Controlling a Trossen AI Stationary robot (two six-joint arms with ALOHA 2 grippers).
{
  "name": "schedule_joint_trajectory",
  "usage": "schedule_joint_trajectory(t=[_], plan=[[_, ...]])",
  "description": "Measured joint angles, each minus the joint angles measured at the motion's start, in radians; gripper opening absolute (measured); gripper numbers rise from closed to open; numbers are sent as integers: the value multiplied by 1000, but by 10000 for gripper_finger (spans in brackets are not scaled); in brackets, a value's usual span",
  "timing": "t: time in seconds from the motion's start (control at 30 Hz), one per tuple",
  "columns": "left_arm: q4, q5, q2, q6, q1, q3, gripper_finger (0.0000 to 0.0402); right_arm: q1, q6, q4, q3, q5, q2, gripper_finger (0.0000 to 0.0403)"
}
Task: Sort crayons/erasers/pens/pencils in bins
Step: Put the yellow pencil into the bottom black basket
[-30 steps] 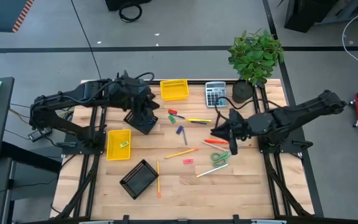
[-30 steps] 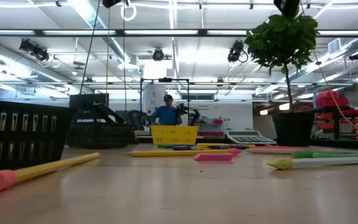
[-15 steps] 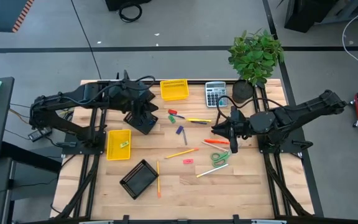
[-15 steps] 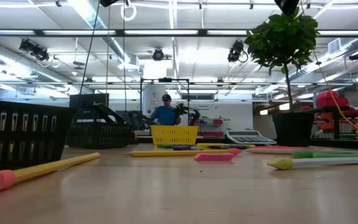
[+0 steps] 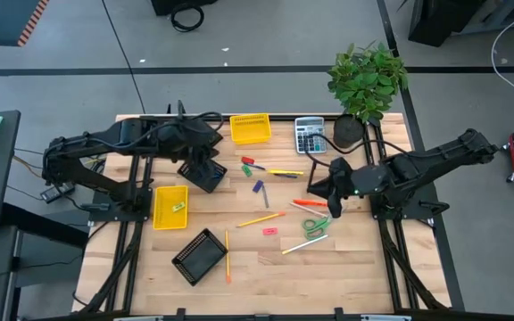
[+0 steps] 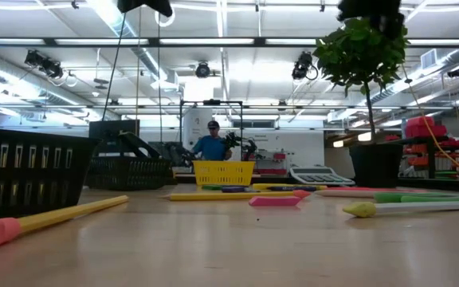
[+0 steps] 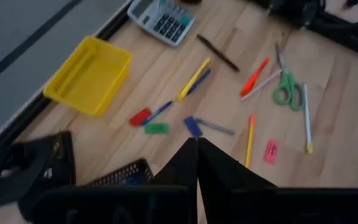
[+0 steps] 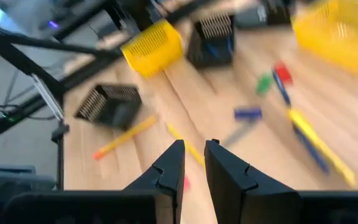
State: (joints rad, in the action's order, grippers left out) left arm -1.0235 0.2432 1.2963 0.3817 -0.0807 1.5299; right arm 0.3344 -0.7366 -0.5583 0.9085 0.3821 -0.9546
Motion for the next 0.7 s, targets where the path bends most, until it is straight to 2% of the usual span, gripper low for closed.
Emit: schedule_joint_trajectory(t=[0.13, 0.23, 0.33, 0.53, 0.7], plan=[[132, -6, 43, -48, 0, 2, 20, 0, -188, -105, 0, -50, 0, 69], [231, -88, 109, -113, 0, 2, 30, 2, -278, -111, 0, -80, 0, 69], [246, -159, 198, -162, 1, 2, 40, 12, -322, -102, 0, -85, 0, 69], [177, -205, 368, -214, 17, 0, 62, 43, -391, -97, 0, -83, 0, 69], [238, -256, 469, -218, 29, 0, 81, 49, -397, -97, 0, -80, 0, 69]])
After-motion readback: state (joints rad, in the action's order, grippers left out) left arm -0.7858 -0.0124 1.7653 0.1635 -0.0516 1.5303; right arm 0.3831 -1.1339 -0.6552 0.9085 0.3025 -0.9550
